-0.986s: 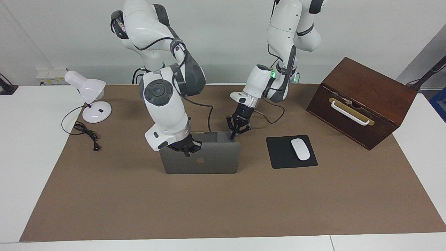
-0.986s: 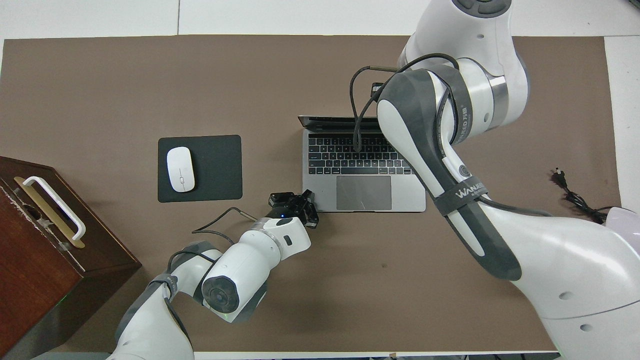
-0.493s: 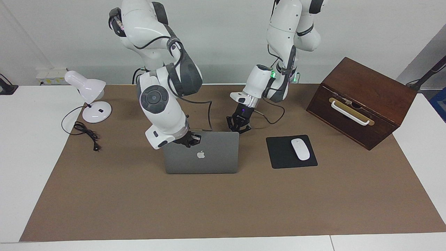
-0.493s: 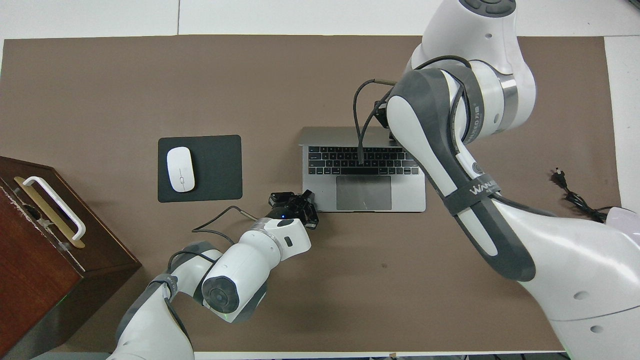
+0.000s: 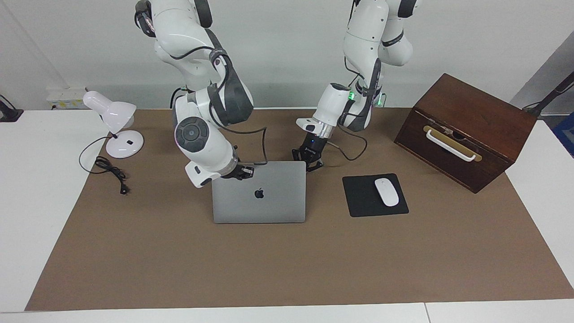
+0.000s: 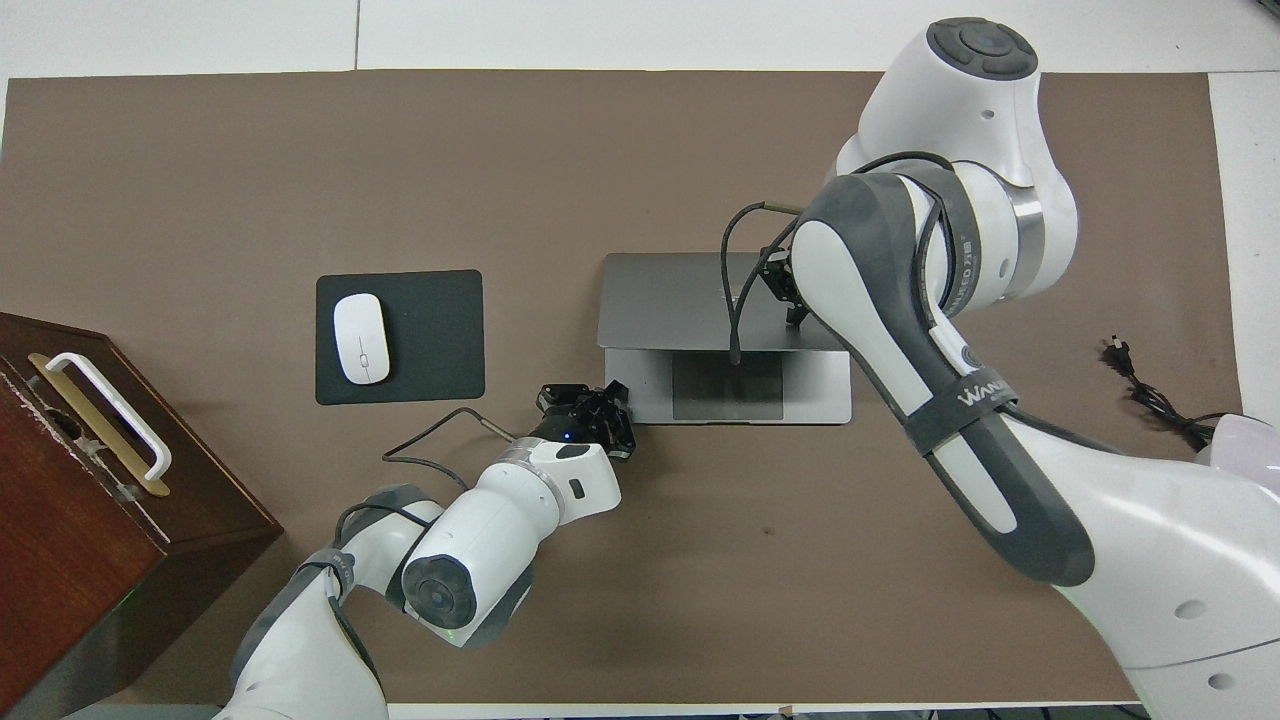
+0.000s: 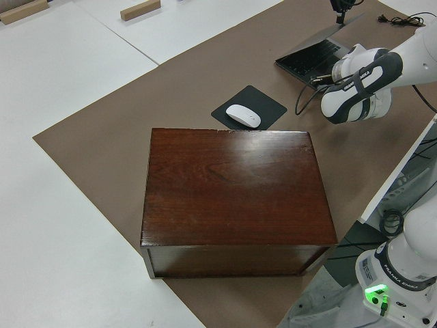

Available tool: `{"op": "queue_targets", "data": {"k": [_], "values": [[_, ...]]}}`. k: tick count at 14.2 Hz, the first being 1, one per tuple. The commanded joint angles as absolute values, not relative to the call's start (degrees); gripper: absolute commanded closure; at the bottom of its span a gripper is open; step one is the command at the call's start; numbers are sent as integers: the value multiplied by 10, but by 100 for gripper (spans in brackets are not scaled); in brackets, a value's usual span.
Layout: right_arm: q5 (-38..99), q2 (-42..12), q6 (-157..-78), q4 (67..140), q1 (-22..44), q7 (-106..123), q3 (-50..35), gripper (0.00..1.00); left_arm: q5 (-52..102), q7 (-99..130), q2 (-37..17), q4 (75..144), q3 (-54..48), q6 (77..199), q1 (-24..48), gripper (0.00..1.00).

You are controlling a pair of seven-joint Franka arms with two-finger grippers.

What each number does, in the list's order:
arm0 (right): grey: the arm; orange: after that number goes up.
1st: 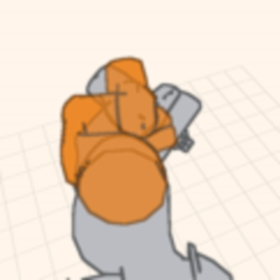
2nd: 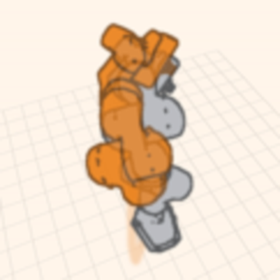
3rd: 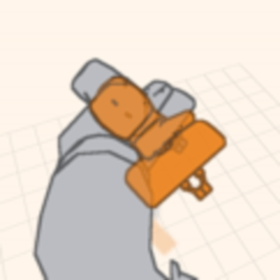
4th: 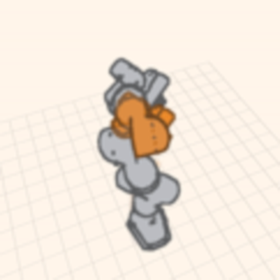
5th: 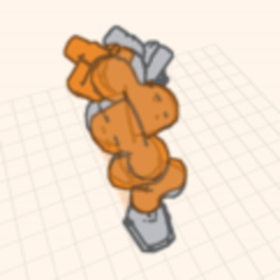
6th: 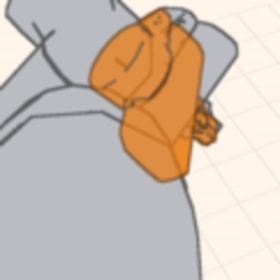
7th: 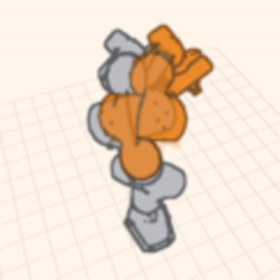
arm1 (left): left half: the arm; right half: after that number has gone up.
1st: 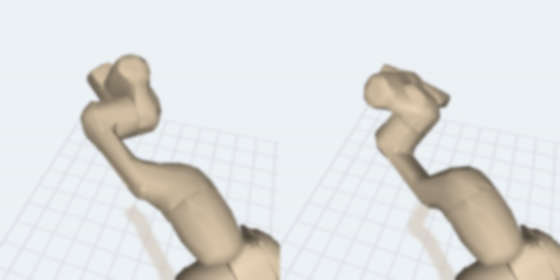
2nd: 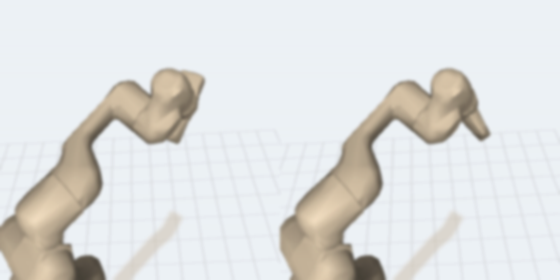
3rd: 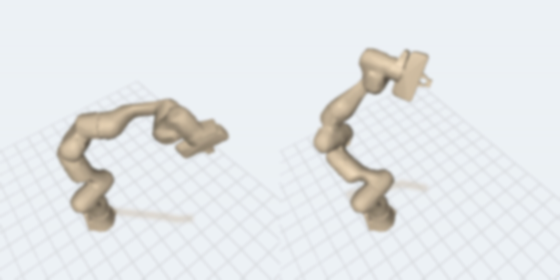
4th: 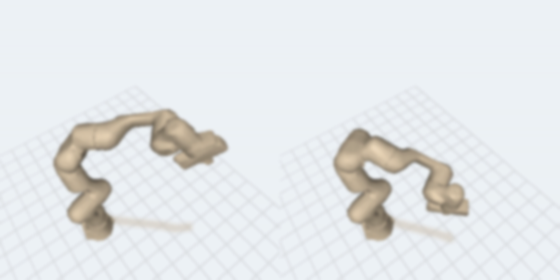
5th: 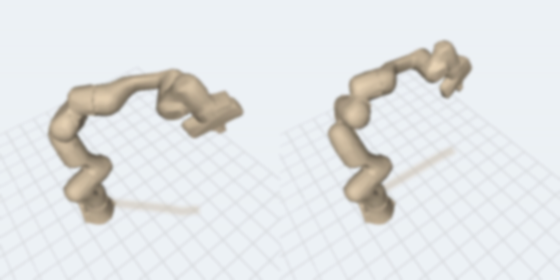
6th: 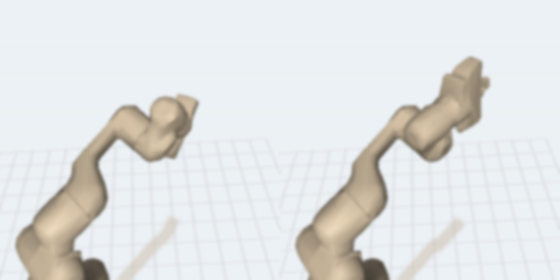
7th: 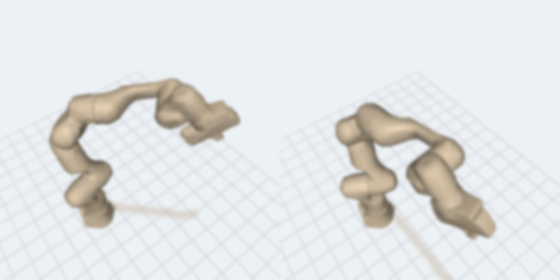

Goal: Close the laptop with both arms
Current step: 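Push the laptop lid down with the right gripper until it shuts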

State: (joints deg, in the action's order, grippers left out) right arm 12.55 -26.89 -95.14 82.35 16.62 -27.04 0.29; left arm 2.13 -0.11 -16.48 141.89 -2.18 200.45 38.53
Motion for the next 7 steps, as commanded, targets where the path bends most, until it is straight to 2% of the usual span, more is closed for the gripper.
{"op": "queue_targets", "data": {"k": [1,7], "values": [[141,-237,-973,880,156,-250,-3,100,19,-29,-175,1444,-18,2004,379,100],[141,-235,-971,907,155,-243,-3,100,20,-43,-186,1445,-18,2004,381,100]]}}
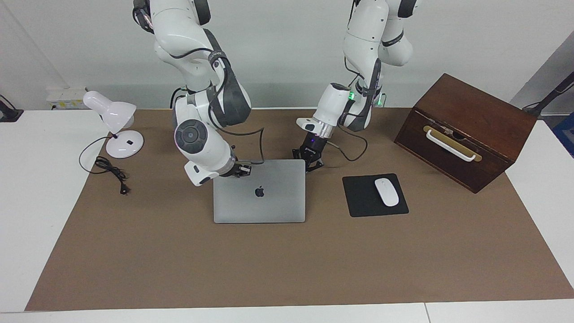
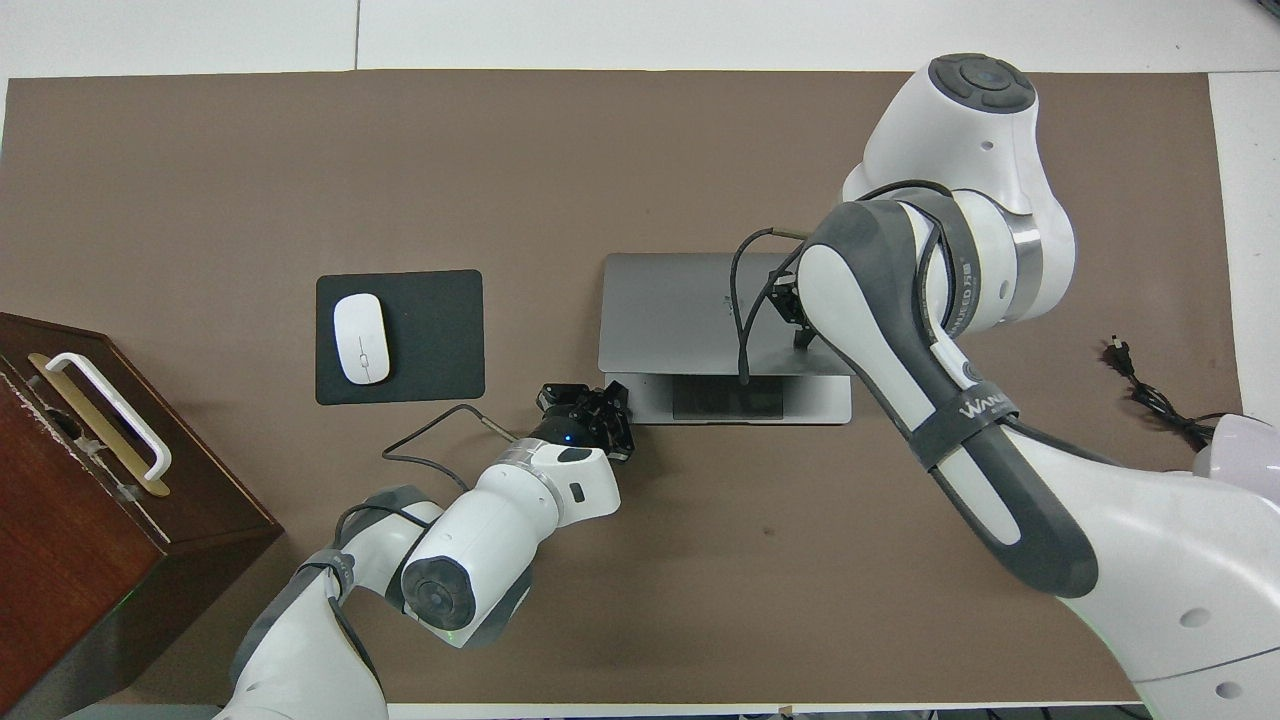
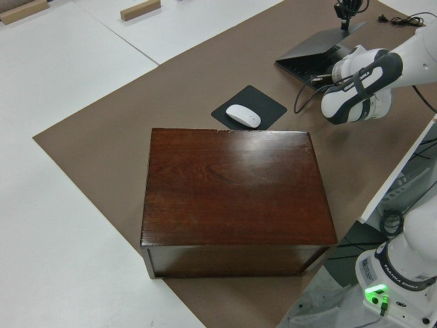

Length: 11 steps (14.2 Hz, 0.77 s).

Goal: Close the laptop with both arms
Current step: 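Push the laptop lid down with the right gripper until it shuts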

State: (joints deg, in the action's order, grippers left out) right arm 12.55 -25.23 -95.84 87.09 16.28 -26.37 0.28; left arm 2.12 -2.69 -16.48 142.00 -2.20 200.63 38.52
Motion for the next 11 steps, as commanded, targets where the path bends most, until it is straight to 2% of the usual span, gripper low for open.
{"op": "queue_targets", "data": {"k": [1,11], "values": [[141,-236,-972,911,155,-244,-2,100,20,-43,-187,1445,-18,2005,381,100],[139,-236,-1028,976,163,-246,-2,100,20,-43,-193,1445,-18,2006,383,100]]}}
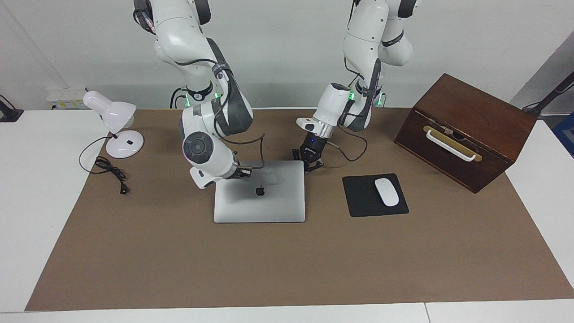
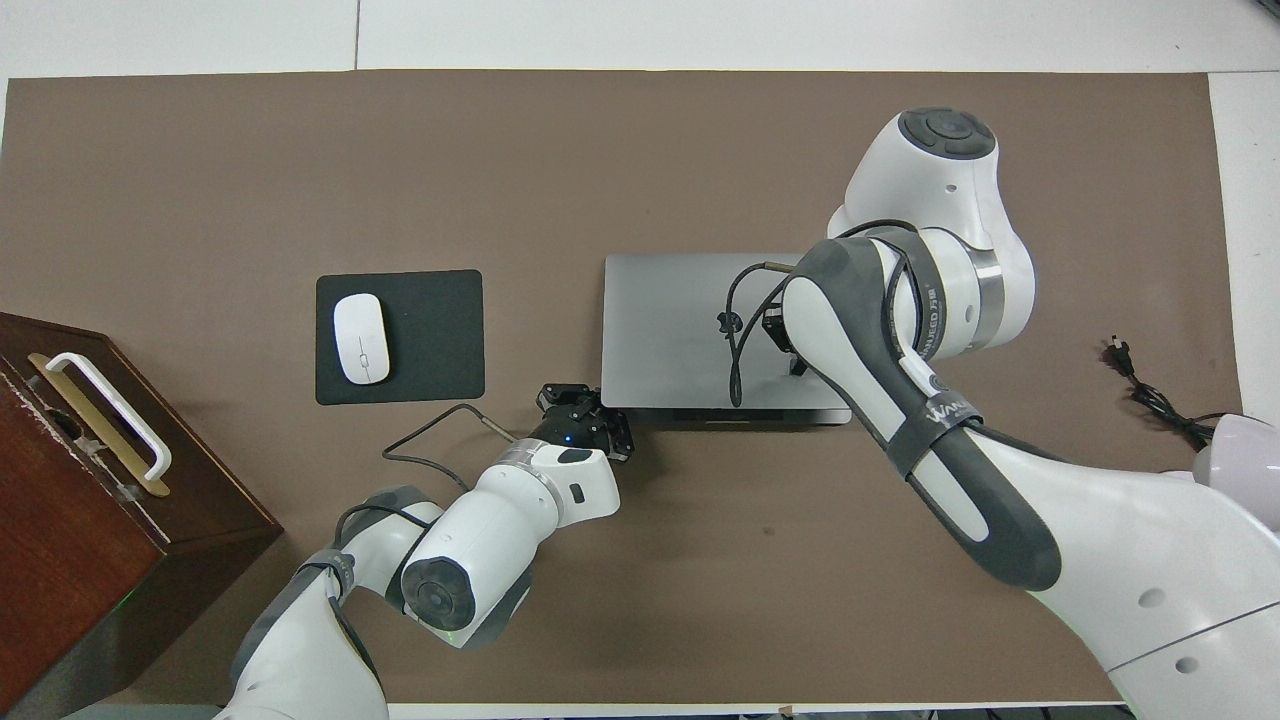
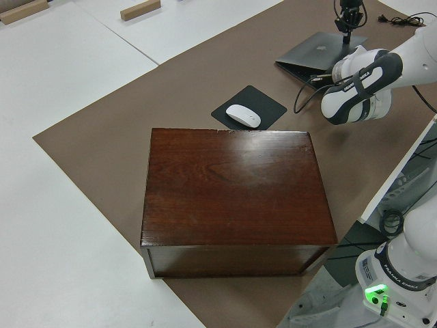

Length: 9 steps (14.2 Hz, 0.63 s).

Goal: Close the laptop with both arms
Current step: 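Push the laptop lid down with the right gripper until it shuts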

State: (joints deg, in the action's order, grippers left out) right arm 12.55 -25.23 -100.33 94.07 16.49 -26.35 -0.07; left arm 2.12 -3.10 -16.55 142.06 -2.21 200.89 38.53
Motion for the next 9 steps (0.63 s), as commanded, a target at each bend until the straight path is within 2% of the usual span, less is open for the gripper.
{"op": "queue_targets", "data": {"k": [1,4,9], "values": [[139,-236,-1036,982,163,-245,-2,100,20,-43,-193,1444,-18,2007,383,100],[139,-237,-1060,999,164,-246,-2,100,20,-43,-192,1445,-18,2007,383,100],[139,-234,-1049,987,162,-248,-2,100,20,-44,-193,1445,-18,2006,383,100]]}}
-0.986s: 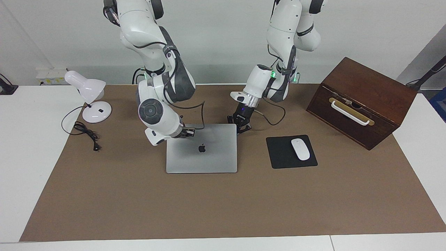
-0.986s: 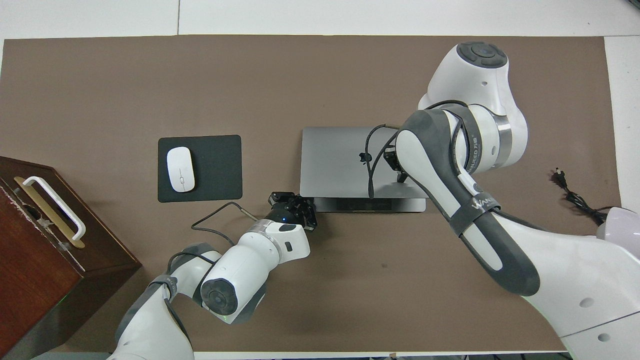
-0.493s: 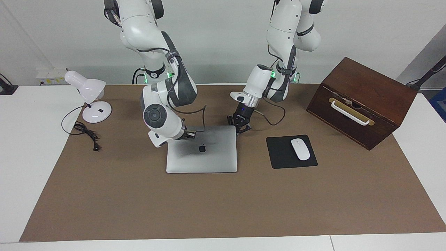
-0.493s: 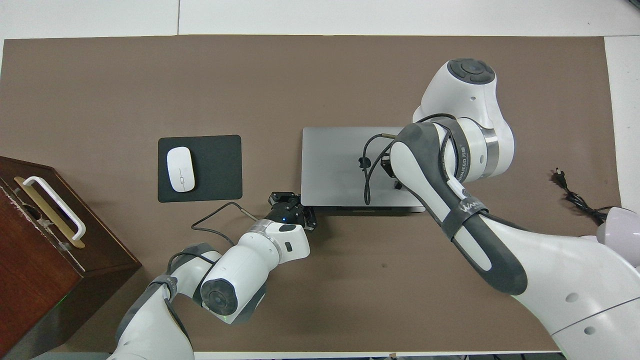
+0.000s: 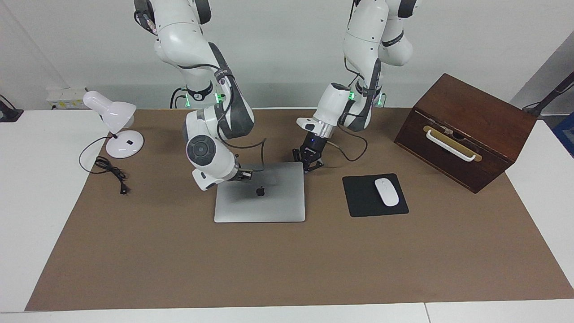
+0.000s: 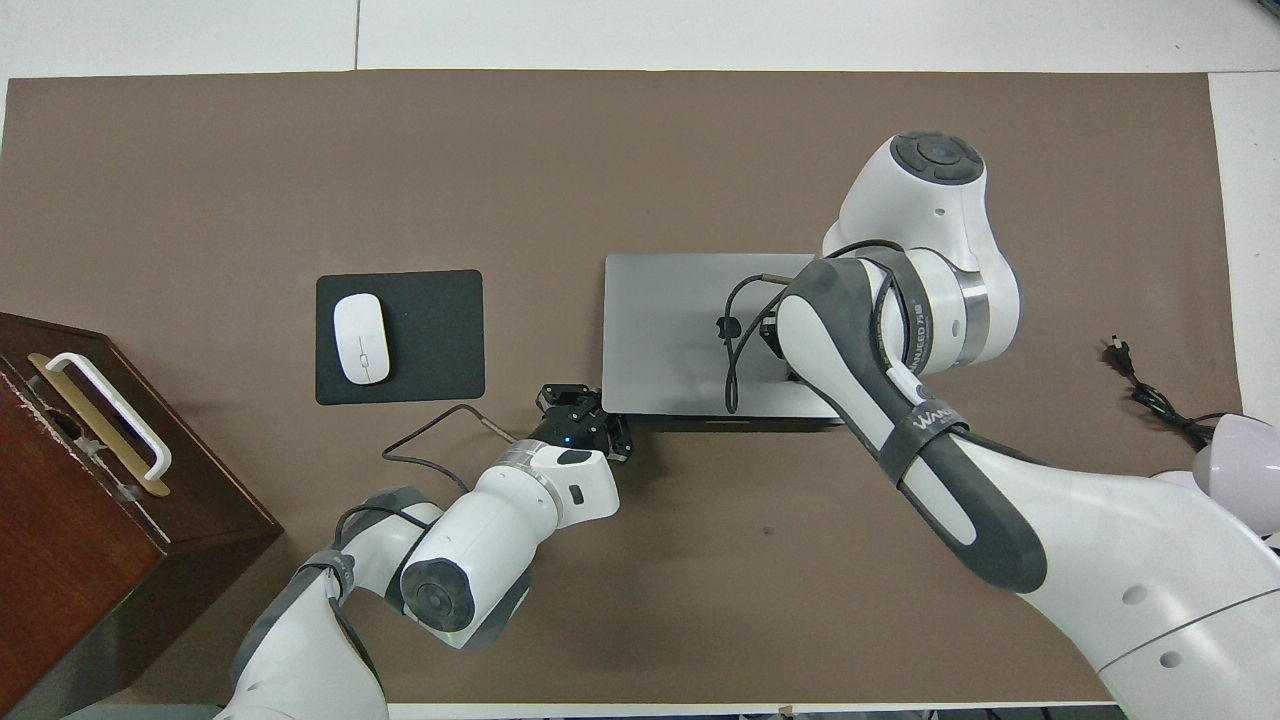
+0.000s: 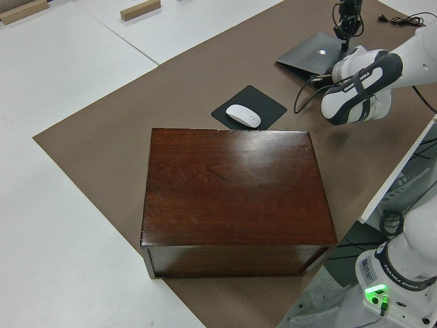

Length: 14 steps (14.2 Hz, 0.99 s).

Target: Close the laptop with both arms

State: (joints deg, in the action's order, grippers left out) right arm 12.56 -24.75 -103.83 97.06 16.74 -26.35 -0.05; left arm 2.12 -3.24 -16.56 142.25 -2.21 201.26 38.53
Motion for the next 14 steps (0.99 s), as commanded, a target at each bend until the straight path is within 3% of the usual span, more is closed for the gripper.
{"op": "queue_targets", "data": {"k": [1,5,10,14], "values": [[139,-229,-1041,977,156,-248,-2,100,20,-44,-192,1444,-18,2006,383,100],[135,-215,-1022,940,147,-250,4,100,20,-44,-192,1445,-18,2006,383,100],[53,-176,-1119,932,143,-230,4,100,20,-43,-192,1445,-18,2006,381,100],[42,-176,-1121,863,108,-139,5,100,20,-23,-186,1445,-19,2006,381,100]]}}
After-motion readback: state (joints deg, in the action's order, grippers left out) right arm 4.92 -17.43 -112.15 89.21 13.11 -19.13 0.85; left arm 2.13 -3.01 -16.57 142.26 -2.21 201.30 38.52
